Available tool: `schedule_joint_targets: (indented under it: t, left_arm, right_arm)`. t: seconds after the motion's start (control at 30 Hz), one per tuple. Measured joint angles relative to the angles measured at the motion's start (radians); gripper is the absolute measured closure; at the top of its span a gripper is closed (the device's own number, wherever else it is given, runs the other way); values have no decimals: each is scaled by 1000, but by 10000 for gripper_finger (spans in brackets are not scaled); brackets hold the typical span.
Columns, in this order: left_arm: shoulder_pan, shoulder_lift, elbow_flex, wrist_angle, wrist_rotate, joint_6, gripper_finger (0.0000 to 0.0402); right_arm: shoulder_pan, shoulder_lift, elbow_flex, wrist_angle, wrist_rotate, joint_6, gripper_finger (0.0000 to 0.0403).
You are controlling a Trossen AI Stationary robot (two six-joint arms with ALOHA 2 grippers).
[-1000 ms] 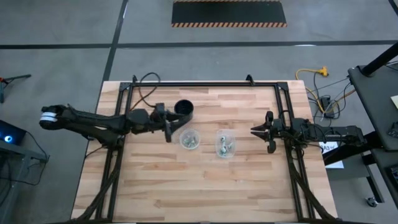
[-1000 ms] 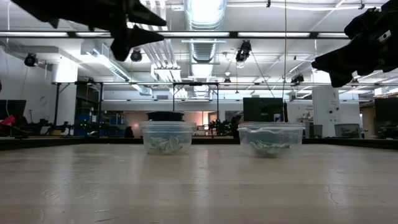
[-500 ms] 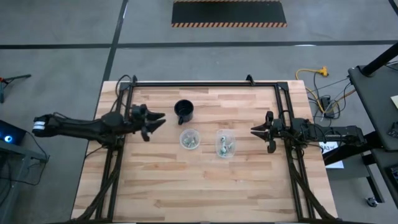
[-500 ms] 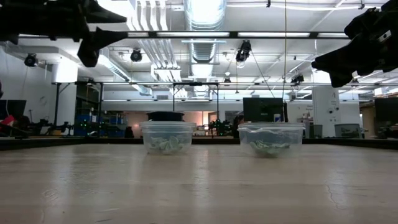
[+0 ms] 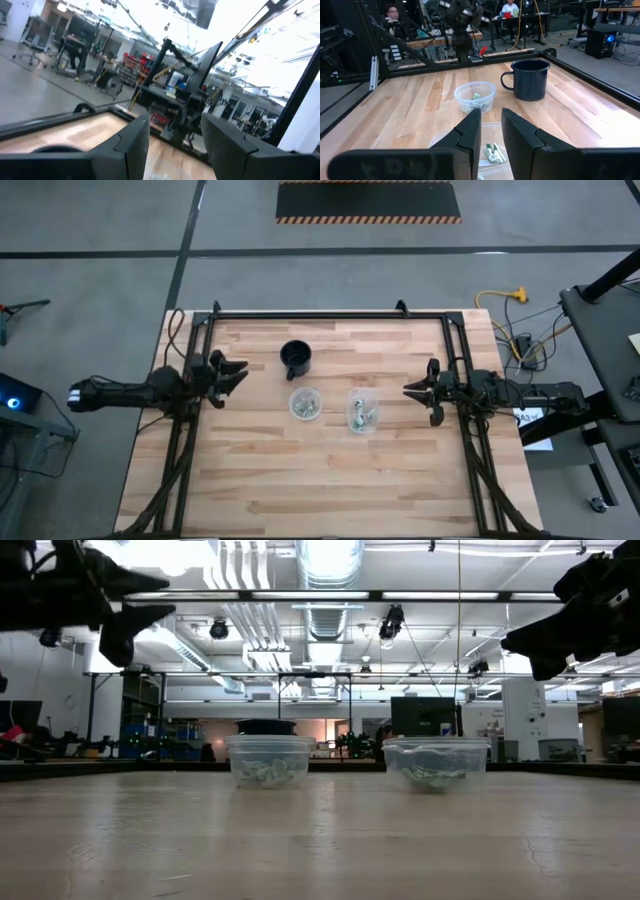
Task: Pick and place Stevia / Truvia into bins
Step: Return to Home Position
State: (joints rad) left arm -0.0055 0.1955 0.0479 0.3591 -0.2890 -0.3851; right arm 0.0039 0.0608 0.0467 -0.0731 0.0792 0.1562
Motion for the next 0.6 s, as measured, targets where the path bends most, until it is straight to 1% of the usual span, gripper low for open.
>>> schedule_joint_targets:
  t: [0.1,0.33,0.47,0.6]
  left_arm:
    - [-1,-36,-38,-27,11,-3,239]
    - [-1,-58,-39,-65,28,-1,239]
    - [-1,-35,-40,-67,19,80,239]
    - [-1,-19,-40,-121,42,135,239]
  right_arm:
    - [0,0,0,0,0,0,335]
    - [0,0,0,0,0,0,335]
    - [0,0,0,0,0,0,335]
    - [0,0,0,0,0,0,335]
